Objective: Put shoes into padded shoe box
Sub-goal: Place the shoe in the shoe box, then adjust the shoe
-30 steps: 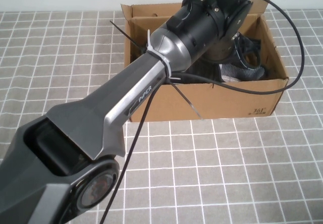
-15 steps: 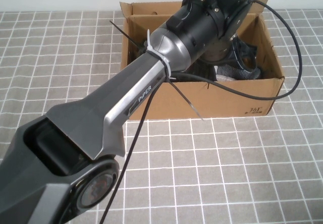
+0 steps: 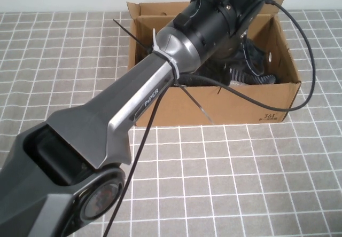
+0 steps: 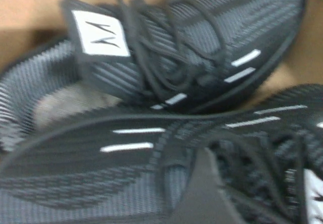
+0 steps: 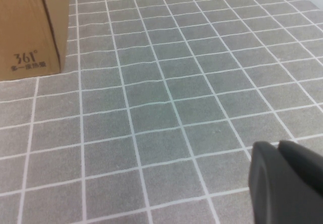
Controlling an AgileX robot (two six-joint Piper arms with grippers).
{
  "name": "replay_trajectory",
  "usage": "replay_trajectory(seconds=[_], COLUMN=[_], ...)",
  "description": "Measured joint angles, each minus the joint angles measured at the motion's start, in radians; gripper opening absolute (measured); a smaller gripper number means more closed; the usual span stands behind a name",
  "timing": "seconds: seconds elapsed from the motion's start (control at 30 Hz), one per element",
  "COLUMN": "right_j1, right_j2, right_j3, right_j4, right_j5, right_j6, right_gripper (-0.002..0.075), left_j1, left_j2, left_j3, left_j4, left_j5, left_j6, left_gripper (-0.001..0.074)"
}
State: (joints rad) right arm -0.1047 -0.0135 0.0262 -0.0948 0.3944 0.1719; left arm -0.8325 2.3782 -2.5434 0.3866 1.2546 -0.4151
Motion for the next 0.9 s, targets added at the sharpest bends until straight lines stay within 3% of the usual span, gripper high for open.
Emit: replay_trajectory(seconds=[0.23, 0.33, 0.47, 0.53, 0.67, 0.9], right_j1=[0.000, 0.000, 0.000, 0.000, 0.000, 0.000], right_j2=[0.000, 0.000, 0.000, 0.000, 0.000, 0.000], right_j3=[0.000, 0.000, 0.000, 0.000, 0.000, 0.000], right_j4=[0.000, 0.000, 0.000, 0.000, 0.000, 0.000], right_j5=[0.000, 0.000, 0.000, 0.000, 0.000, 0.000], right_j6=[0.000, 0.000, 0.000, 0.000, 0.000, 0.000], right_gripper=[-0.0008, -0.0008, -0.0008, -0.0008, -0.0008, -0.0008], left_j1=[0.011, 0.045, 0.123, 0.160, 0.213, 0.255], left_j2=[-0.058, -0.104, -0.138, -0.140, -0.140, -0.138], left_j3=[0.000, -0.001, -0.002, -0.002, 0.016, 0.159], left_j4=[0.066, 0.086, 0.014, -0.056, -0.138, -0.178], left_j5=[0.002, 0.002, 0.002, 0.002, 0.005, 0.005], left_j6=[0.044, 0.048, 0.091, 0.120, 0.152, 0.168], left_gripper=[0.0485, 0.0395, 0.0137, 0.0062, 0.0008, -0.0001])
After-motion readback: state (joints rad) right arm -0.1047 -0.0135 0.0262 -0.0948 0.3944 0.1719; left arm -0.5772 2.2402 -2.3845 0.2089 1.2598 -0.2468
